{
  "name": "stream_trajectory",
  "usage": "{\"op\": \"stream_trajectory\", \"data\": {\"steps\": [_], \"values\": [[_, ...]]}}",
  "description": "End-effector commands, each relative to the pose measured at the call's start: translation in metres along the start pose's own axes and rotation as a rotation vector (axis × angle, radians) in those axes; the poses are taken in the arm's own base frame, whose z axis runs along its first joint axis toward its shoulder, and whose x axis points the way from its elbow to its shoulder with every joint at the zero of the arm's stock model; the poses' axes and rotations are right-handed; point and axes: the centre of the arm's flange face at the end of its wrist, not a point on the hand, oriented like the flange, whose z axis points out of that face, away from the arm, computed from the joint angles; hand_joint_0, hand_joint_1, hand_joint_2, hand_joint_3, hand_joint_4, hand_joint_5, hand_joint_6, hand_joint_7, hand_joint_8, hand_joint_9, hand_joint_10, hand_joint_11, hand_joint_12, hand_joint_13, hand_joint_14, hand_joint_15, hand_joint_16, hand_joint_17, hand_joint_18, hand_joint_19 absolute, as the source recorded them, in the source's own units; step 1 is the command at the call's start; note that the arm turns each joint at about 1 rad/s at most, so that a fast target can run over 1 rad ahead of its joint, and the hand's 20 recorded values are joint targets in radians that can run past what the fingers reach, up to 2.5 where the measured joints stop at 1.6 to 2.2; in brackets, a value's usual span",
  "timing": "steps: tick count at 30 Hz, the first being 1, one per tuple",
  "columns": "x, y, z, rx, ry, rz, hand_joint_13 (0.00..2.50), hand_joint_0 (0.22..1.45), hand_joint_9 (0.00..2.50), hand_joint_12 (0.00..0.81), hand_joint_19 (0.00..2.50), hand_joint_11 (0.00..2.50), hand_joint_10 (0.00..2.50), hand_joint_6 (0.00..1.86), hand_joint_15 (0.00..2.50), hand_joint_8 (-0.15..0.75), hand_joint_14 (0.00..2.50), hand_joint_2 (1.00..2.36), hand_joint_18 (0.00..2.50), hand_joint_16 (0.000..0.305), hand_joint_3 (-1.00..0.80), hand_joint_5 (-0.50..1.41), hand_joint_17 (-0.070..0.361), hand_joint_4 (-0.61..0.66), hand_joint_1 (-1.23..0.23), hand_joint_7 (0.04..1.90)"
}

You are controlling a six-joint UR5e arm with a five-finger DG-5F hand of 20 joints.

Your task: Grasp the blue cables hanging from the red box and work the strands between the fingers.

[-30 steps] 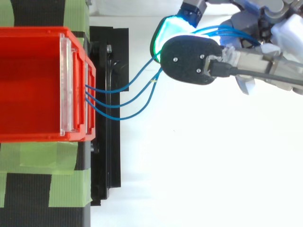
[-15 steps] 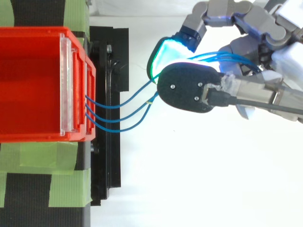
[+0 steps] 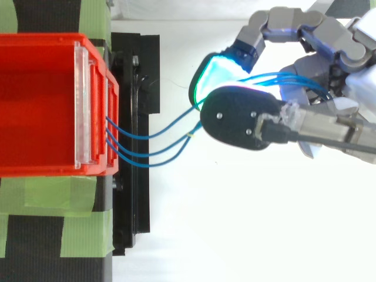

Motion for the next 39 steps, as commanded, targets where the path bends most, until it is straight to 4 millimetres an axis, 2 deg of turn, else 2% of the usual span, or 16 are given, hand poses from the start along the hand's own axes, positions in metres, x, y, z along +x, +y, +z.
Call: {"op": "stream_trajectory", "data": {"steps": [1, 2, 4, 6, 15, 17, 19, 20, 22, 25, 27, 28, 30, 35, 37, 39], "values": [[0.0009, 0.0003, -0.0012, 0.000, 0.000, 0.001, 1.08, 0.96, 0.99, 0.419, 1.18, 2.50, 2.50, 1.15, 1.64, 0.384, 2.50, 1.01, 1.46, 0.046, 0.21, -0.03, 0.104, 0.20, -0.68, 1.09], [0.0026, -0.0002, -0.0025, 0.000, 0.004, -0.001, 1.08, 0.96, 0.99, 0.419, 1.18, 2.50, 2.50, 1.07, 1.64, 0.384, 2.50, 1.01, 1.46, 0.046, 0.21, 0.01, 0.104, 0.20, -0.68, 1.13], [0.0027, 0.0008, -0.0030, -0.001, 0.000, 0.004, 1.08, 1.01, 0.99, 0.419, 1.18, 2.50, 2.50, 0.30, 1.64, 0.384, 2.50, 1.01, 1.46, 0.046, 0.16, 0.32, 0.104, 0.18, -0.58, 1.45], [0.0049, 0.0020, -0.0043, -0.006, -0.007, 0.016, 1.08, 1.04, 0.99, 0.419, 1.18, 2.50, 2.50, 0.00, 1.64, 0.384, 2.50, 1.02, 1.46, 0.046, 0.13, 0.47, 0.104, 0.20, -0.54, 1.52], [0.0057, 0.0022, -0.0055, -0.005, -0.012, 0.015, 1.08, 1.21, 0.99, 0.419, 1.18, 2.50, 2.50, 0.04, 1.64, 0.384, 2.50, 1.02, 1.46, 0.046, 0.22, 0.64, 0.104, 0.10, -0.58, 1.65], [0.0061, 0.0014, -0.0054, -0.005, -0.012, 0.013, 1.08, 1.17, 0.99, 0.419, 1.18, 2.50, 2.50, 0.26, 1.64, 0.384, 2.50, 1.02, 1.46, 0.046, 0.29, 0.54, 0.104, 0.09, -0.62, 1.54], [0.0061, 0.0014, -0.0054, -0.005, -0.012, 0.013, 1.08, 1.07, 0.99, 0.419, 1.18, 2.50, 2.50, 0.66, 1.64, 0.384, 2.50, 1.00, 1.46, 0.046, 0.38, 0.32, 0.104, 0.11, -0.70, 1.33], [0.0069, 0.0016, -0.0060, -0.006, -0.011, 0.015, 1.08, 0.98, 0.99, 0.419, 1.18, 2.50, 2.50, 0.89, 1.64, 0.384, 2.50, 1.10, 1.46, 0.046, 0.31, 0.20, 0.104, 0.13, -0.74, 1.24], [0.0067, 0.0026, -0.0060, -0.007, -0.011, 0.019, 1.08, 0.87, 0.99, 0.419, 1.18, 2.50, 2.50, 1.09, 1.64, 0.384, 2.50, 1.22, 1.46, 0.046, 0.19, 0.09, 0.104, 0.13, -0.75, 1.20], [0.0068, 0.0017, -0.0059, -0.006, -0.014, 0.018, 1.08, 0.90, 0.99, 0.419, 1.18, 2.50, 2.50, 1.23, 1.64, 0.384, 2.50, 1.04, 1.46, 0.046, 0.23, 0.06, 0.104, 0.12, -0.74, 1.17], [0.0063, 0.0010, -0.0061, -0.005, -0.017, 0.016, 1.08, 0.94, 0.99, 0.419, 1.18, 2.50, 2.50, 1.16, 1.64, 0.384, 2.50, 1.13, 1.46, 0.046, 0.08, 0.08, 0.104, 0.08, -0.74, 1.18], [0.0061, 0.0024, -0.0060, -0.006, -0.017, 0.019, 1.08, 1.09, 0.99, 0.419, 1.18, 2.50, 2.50, 0.67, 1.64, 0.384, 2.50, 1.01, 1.46, 0.046, 0.15, 0.22, 0.104, 0.08, -0.62, 1.34], [0.0066, 0.0017, -0.0059, -0.006, -0.017, 0.019, 1.08, 1.17, 0.99, 0.419, 1.18, 2.50, 2.50, 0.05, 1.64, 0.384, 2.50, 1.02, 1.46, 0.046, 0.16, 0.51, 0.104, 0.16, -0.57, 1.56], [0.0066, 0.0017, -0.0059, -0.006, -0.017, 0.019, 1.08, 1.22, 0.99, 0.419, 1.18, 2.50, 2.50, 0.02, 1.64, 0.384, 2.50, 1.02, 1.46, 0.046, 0.08, 0.53, 0.104, 0.31, -0.58, 1.17], [0.0063, 0.0016, -0.0059, -0.005, -0.020, 0.019, 1.08, 1.07, 0.99, 0.419, 1.18, 2.50, 2.50, 0.02, 1.64, 0.384, 2.50, 1.01, 1.46, 0.046, 0.17, 0.52, 0.104, 0.31, -0.61, 1.11], [0.0060, 0.0016, -0.0059, -0.004, -0.023, 0.019, 1.08, 0.99, 0.99, 0.419, 1.18, 2.50, 2.50, 0.02, 1.64, 0.384, 2.50, 1.07, 1.46, 0.046, 0.17, 0.51, 0.104, 0.24, -0.58, 1.21]]}}
